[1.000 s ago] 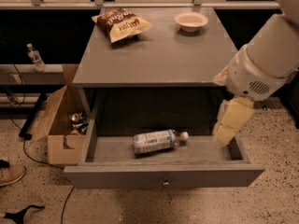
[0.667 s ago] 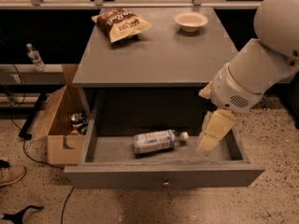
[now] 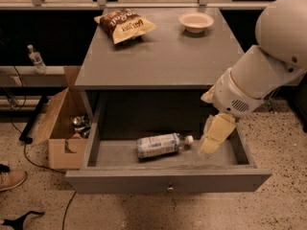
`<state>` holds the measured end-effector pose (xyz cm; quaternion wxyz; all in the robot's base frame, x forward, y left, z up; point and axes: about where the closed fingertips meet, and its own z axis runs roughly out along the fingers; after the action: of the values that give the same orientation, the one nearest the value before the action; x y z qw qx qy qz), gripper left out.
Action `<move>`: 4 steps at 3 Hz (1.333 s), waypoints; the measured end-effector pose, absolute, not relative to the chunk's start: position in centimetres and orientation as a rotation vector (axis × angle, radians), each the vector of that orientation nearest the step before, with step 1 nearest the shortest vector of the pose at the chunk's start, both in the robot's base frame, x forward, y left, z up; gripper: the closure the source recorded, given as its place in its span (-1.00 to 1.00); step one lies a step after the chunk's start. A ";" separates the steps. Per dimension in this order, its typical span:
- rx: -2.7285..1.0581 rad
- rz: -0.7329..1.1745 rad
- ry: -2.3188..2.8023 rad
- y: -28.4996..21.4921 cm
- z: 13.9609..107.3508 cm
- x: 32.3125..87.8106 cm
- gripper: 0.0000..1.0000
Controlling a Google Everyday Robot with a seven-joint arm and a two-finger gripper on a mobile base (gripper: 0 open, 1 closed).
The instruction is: Pick blue plastic bottle from top drawer and place on counter
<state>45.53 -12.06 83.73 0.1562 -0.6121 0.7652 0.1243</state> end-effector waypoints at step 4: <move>-1.738 0.449 2.071 -8.5 78.9 48.8 -1.00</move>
Offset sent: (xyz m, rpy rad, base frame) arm 0.0473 0.0454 -0.0629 0.1525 -0.0355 0.0517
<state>48.81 -8.47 78.91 0.1991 -0.6214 0.7406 0.1607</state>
